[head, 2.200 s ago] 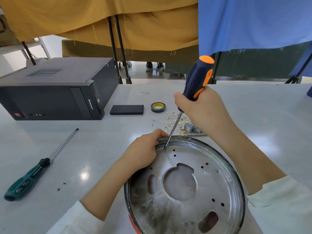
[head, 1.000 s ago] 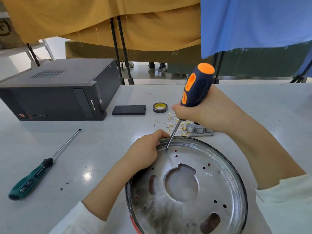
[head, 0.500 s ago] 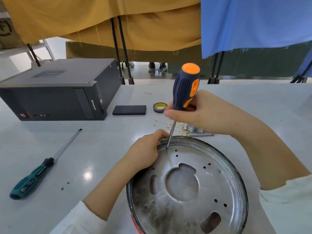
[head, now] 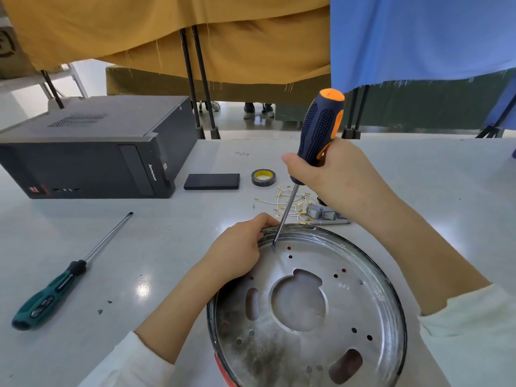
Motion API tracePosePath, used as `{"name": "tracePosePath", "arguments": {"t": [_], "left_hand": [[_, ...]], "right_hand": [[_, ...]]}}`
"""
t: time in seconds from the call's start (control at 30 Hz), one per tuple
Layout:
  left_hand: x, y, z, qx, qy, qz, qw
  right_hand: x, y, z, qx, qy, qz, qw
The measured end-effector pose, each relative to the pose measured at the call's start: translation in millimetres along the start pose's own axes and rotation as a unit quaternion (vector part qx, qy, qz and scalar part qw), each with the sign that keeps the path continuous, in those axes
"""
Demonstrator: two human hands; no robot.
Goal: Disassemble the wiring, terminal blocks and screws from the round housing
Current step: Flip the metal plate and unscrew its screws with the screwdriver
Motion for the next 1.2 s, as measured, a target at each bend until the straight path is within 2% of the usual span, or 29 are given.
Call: {"name": "tracePosePath", "arguments": {"t": [0.2,0.3,0.37,0.47,0.6,0.7,0.9,1.07,1.2], "left_hand": [[-0.3,0.1,-0.1,-0.003,0.015,0.0,1.0],[-1.0,-0.1,0.2,-0.003,0.011,-0.004,1.0],[-1.4,-0.5,0.1,-0.003,0.01,-0.005,1.0],[-0.3,0.1,-0.4,-0.003,0.011,-0.006,1.0],[-0.4,0.2,-0.4,-0.006,0.009,-0.01,1.0],[-0.3,0.3,0.7,-0.007,0.004,-0.01,1.0],[-0.5,-0.1,0.1,-0.002,0.004,-0.009,1.0],[-0.6,-0.4,-0.1,0.001,0.005,-0.008,1.0],[-1.0,0.5,-0.4,0.0,0.011,-0.012,1.0]], "right_hand": [[-10.6,-2.5,5.8,-0.164,-0.052,-0.051,0.984],[-5.4,0.7,3.7,-0.246,-0.09,-0.04,0.964],[3.7,-2.0,-0.3,-0.236,-0.113,-0.004,0.965],[18.6,-6.8,-5.3,-0.17,-0.111,0.043,0.978],[16.5,-5.3,-6.3,-0.113,-0.075,0.038,0.99],[15.1,-6.8,-4.8,-0.102,-0.037,0.042,0.993],[11.9,-9.0,-4.9,-0.13,-0.07,0.049,0.988],[4.4,-9.5,-4.2,-0.233,-0.108,0.04,0.966],[5.4,-9.3,-3.3,-0.26,-0.117,0.047,0.957]]}}
Point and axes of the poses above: each hand's wrist, its own y-axis away from the middle knuckle, its own z-axis out of the palm, x = y × z, the point moved 7 cm from there along -y, towards the middle knuckle, and after that the axes turned 5 degrees about x, right-handed, at the moved point
